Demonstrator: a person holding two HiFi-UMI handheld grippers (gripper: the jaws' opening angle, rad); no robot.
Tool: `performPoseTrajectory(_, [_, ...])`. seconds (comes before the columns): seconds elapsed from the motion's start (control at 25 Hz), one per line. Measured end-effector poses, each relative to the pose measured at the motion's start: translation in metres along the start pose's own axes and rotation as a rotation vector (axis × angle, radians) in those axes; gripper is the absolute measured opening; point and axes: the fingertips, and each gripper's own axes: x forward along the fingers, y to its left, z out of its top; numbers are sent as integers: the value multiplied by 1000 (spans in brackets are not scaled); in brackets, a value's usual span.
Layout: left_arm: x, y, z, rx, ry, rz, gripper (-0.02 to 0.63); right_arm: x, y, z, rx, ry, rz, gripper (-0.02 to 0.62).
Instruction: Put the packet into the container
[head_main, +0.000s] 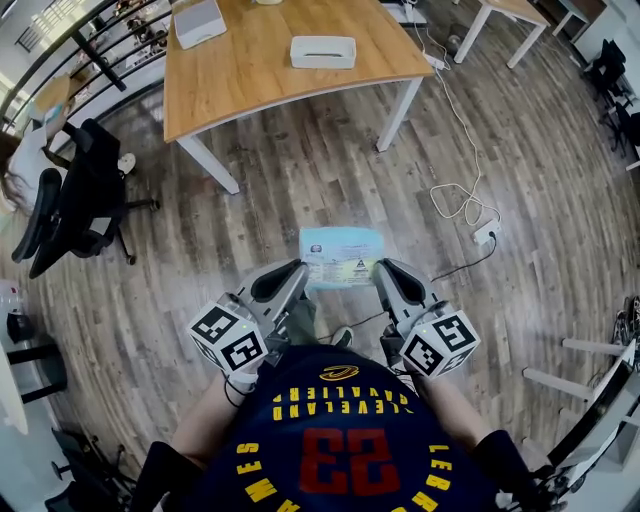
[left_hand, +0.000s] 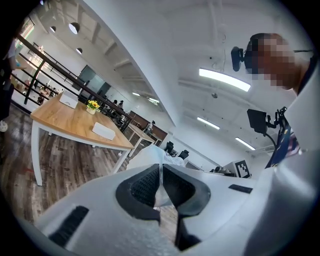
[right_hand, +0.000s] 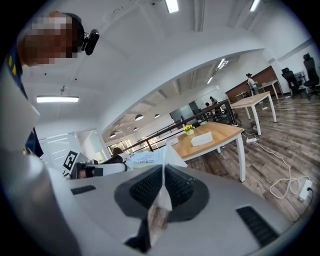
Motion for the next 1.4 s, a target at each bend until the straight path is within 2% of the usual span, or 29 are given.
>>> performPoseTrajectory(0.36, [31, 84, 67, -6, 17, -73, 28, 97, -8, 37, 0, 4, -82, 17])
performPoseTrajectory(0.64, [43, 130, 98, -24, 14, -94, 28, 148, -10, 53, -9, 31, -105, 17])
performPoseTrajectory(1.04, [80, 170, 120, -32, 21, -56, 28, 200, -44, 71, 13, 57, -81, 17])
performPoseTrajectory(1.4, [166, 204, 160, 2, 11, 19, 28, 257, -121, 123, 16, 54, 9, 17])
